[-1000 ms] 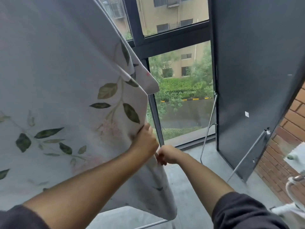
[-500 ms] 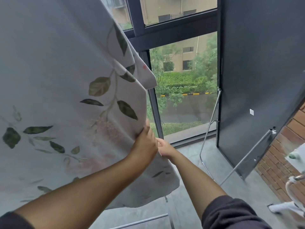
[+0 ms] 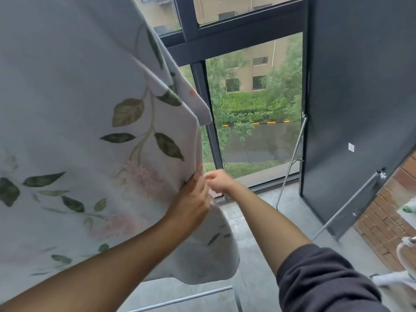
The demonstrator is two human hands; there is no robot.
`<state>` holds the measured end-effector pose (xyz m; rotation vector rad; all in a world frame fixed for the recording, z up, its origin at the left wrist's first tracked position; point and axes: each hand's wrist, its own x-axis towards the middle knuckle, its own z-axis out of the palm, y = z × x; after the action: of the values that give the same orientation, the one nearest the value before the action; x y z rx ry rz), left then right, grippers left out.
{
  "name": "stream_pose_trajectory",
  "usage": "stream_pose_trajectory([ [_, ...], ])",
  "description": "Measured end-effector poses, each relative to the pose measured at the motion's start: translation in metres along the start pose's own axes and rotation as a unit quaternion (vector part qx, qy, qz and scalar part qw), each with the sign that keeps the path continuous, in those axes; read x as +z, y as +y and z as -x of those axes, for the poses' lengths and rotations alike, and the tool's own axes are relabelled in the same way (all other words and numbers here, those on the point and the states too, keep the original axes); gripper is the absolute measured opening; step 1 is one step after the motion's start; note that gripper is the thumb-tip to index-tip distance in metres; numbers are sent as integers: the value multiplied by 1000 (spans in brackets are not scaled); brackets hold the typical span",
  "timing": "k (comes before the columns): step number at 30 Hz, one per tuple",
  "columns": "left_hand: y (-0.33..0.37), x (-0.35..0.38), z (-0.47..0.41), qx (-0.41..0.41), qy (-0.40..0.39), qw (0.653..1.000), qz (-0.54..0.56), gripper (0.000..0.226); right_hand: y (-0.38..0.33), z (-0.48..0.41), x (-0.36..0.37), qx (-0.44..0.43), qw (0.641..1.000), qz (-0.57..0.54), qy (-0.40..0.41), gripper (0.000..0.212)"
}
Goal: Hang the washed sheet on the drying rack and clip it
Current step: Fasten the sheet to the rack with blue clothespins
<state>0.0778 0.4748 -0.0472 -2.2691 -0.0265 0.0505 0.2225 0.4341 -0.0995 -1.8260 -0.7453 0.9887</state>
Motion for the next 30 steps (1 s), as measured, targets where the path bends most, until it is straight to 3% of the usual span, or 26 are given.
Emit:
stream_pose_trajectory([
  [1,1,0,1,21,59,997,42,35,2,-4,-13,5,997,-35,71,27],
  [3,1,3,5,53,136,989,24,41,7,-23,-38,28,973,-92,208,21],
  [5,0,4,12,68,159,985,24,42,14,-44,-51,37,960,-101,257,21],
  [8,-3,4,23,76,159,984,38,44,-5,-48,-39,14,971,-100,217,23],
  [12,-8,1,33,79,152,985,26,43,-36,6,10,74,982,-160,-63,24],
  [15,-8,7,46,90,148,984,42,44,-24,18,27,125,967,-161,-154,37],
  [21,-12,16,79,64,123,986,96,42,-5,32,37,98,971,-217,-28,32],
  [24,-9,21,98,29,77,989,124,34,10,49,46,109,968,-224,41,45],
  [28,0,33,125,-14,-1,980,197,31,20,75,63,77,984,-127,98,63],
  [30,3,36,141,-35,-57,972,225,36,27,86,76,47,986,-103,125,56],
])
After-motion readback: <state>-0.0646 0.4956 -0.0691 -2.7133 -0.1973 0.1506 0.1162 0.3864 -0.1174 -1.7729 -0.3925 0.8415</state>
